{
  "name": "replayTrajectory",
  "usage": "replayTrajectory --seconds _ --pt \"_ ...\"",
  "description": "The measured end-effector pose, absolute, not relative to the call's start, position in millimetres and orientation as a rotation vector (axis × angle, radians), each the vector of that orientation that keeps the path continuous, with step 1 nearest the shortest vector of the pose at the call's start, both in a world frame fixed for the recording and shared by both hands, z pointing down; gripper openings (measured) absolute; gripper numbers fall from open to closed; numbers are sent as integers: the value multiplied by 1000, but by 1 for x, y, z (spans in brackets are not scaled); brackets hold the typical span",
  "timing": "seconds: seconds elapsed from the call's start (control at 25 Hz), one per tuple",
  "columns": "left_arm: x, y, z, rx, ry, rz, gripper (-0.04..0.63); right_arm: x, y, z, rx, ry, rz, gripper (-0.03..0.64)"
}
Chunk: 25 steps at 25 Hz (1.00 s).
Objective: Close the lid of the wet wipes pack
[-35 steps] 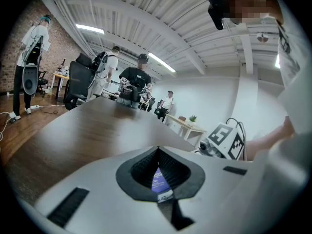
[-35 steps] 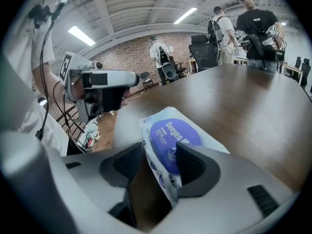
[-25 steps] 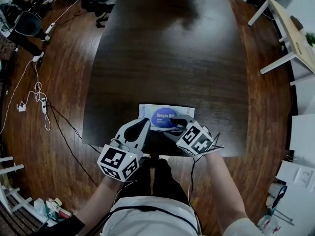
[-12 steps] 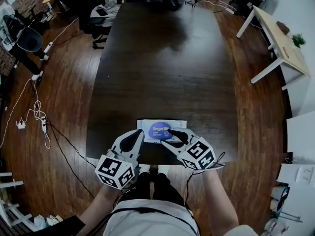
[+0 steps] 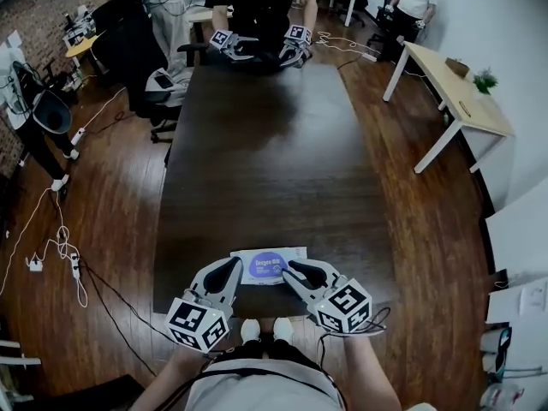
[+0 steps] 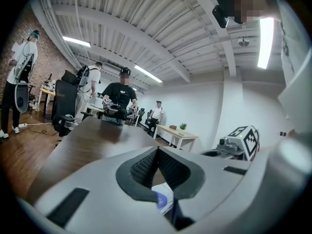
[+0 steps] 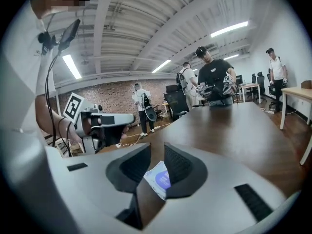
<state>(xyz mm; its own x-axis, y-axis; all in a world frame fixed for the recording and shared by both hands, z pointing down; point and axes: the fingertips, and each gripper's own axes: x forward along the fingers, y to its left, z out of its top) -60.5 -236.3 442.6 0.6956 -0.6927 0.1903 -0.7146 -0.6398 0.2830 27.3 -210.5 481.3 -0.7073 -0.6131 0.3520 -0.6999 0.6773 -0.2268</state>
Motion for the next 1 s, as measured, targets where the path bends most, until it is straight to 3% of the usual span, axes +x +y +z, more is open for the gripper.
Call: replayTrajectory --seconds 0.32,1.0 --pt "-64 -224 423 2608 -1091 79 2 34 -200 451 1219 -2716 498 8" --pt "-85 -216 423 2660 -1009 34 2 30 -183 438 1415 -2646 414 8"
